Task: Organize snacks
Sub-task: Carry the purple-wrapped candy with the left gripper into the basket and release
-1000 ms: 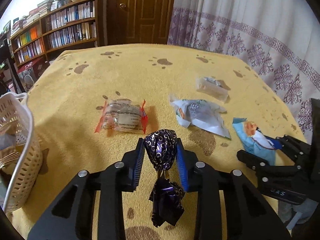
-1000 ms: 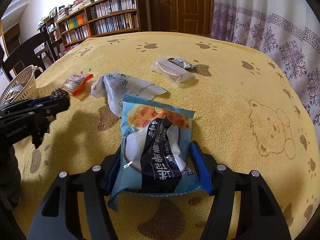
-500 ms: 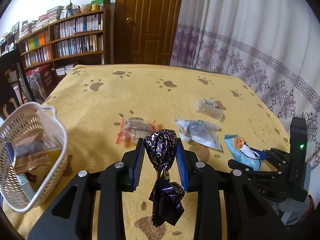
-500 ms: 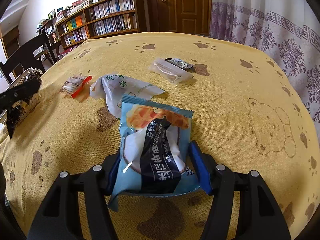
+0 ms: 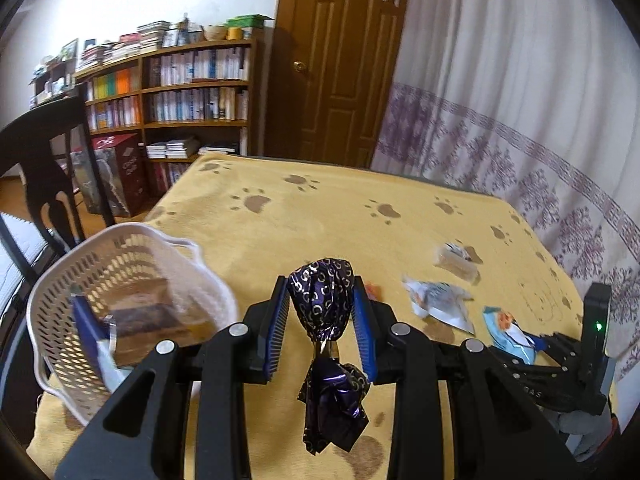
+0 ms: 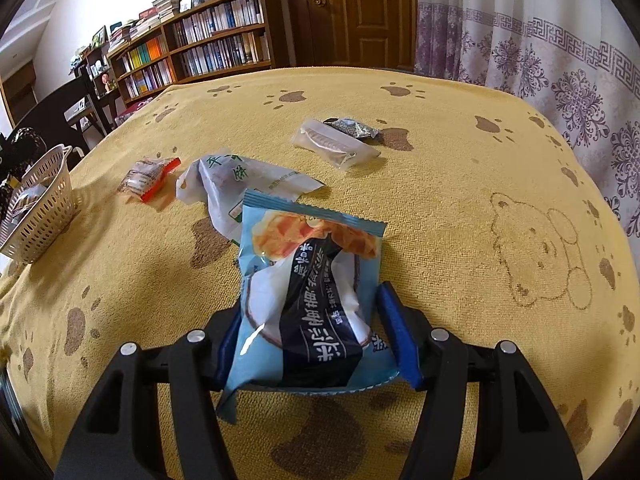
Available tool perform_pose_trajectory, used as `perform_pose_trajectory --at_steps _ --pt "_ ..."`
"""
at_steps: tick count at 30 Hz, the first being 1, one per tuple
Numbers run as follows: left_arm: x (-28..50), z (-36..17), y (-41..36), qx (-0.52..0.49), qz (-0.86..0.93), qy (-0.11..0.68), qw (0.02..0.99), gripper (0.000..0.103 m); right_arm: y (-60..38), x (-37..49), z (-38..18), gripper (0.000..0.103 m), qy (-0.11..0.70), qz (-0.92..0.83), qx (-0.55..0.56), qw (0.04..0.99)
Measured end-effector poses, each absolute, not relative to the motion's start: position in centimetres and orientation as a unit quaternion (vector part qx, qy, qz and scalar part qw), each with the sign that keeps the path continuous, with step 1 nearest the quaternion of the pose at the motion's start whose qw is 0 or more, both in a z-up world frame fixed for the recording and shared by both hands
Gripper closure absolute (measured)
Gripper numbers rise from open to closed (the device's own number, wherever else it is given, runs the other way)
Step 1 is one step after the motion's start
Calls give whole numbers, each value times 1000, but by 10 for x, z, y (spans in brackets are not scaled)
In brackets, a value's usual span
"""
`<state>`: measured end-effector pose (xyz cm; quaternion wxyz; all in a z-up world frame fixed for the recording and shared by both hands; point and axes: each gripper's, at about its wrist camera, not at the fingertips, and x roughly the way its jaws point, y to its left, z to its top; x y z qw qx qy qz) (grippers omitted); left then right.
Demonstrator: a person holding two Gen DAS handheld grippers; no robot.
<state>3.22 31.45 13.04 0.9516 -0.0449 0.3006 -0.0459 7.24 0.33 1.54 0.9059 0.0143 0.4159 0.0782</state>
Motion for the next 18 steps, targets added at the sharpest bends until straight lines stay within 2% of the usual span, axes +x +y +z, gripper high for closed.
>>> perform_pose_trajectory --at_steps 18 --pt "31 155 399 -85 61 266 958 71 3 72 16 42 416 78 14 906"
